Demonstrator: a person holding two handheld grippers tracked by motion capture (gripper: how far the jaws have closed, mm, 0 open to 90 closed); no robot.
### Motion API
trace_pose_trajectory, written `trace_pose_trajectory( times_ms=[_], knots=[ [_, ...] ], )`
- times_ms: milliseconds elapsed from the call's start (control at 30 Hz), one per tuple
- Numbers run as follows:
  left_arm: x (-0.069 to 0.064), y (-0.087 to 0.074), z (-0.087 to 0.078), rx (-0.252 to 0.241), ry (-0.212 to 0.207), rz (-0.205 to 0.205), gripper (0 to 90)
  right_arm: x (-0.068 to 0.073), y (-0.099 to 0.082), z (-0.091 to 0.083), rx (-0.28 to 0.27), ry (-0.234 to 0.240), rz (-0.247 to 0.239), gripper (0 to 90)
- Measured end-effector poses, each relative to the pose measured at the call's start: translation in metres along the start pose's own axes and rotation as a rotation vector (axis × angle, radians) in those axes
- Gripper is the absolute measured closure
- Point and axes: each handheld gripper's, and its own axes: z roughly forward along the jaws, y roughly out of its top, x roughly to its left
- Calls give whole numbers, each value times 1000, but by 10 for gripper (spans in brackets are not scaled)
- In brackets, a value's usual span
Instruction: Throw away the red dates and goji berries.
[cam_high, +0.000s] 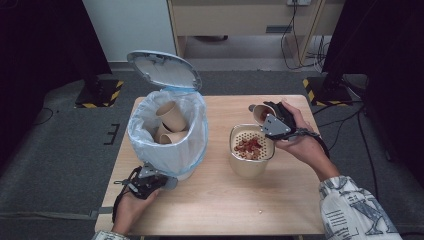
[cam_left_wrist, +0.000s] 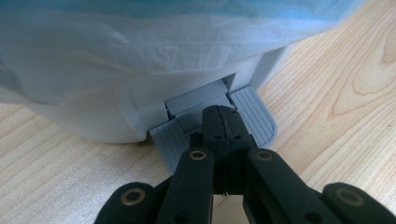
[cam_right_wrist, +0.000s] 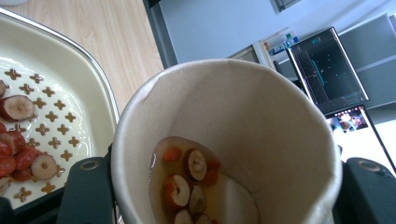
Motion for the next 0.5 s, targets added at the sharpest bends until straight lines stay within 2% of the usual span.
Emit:
trace_pose_trajectory(
  times_ms=[167,500],
  knots=[
    [0,0,0,0,0,0,900,-1,0,0,5,-3,-18,333],
    [0,0,0,0,-1,0,900,-2,1,1,1,3,-22,332]
  ],
)
